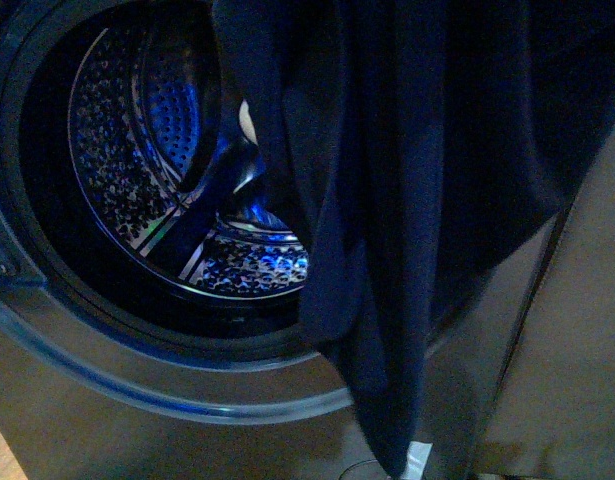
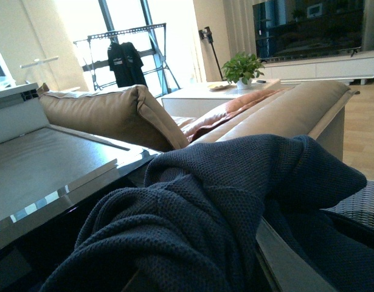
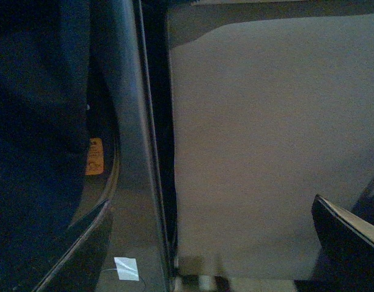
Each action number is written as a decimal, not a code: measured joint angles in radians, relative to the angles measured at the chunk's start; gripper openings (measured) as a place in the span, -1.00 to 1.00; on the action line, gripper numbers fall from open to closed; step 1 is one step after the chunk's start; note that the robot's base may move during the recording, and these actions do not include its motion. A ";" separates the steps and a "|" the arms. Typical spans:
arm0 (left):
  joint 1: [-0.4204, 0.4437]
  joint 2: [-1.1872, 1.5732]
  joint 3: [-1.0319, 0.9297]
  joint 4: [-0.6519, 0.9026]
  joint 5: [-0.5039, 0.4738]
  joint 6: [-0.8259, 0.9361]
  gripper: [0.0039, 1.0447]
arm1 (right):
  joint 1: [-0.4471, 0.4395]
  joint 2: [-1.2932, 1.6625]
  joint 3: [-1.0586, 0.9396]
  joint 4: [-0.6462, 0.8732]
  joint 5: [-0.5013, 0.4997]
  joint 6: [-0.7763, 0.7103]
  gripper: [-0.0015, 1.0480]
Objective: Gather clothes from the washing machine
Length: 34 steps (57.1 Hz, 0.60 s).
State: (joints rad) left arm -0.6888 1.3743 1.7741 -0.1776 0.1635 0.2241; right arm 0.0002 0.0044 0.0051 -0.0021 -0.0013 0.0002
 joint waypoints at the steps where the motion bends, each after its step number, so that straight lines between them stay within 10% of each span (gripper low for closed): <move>1: -0.001 0.000 0.001 -0.001 0.000 0.000 -0.74 | 0.000 0.000 0.000 0.000 0.000 0.000 0.86; 13: -0.003 0.005 0.001 -0.002 0.000 0.000 -0.74 | -0.013 0.007 -0.003 0.022 -0.044 0.020 0.86; 22: -0.003 0.006 0.001 -0.003 -0.003 0.000 -0.74 | -0.231 0.145 -0.002 0.466 -0.602 0.308 0.86; 34: -0.003 0.007 0.002 -0.003 -0.004 0.000 -0.74 | -0.341 0.314 0.068 0.743 -0.870 0.542 0.86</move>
State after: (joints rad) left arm -0.6914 1.3811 1.7760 -0.1810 0.1596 0.2245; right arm -0.3408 0.3183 0.0731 0.7406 -0.8715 0.5423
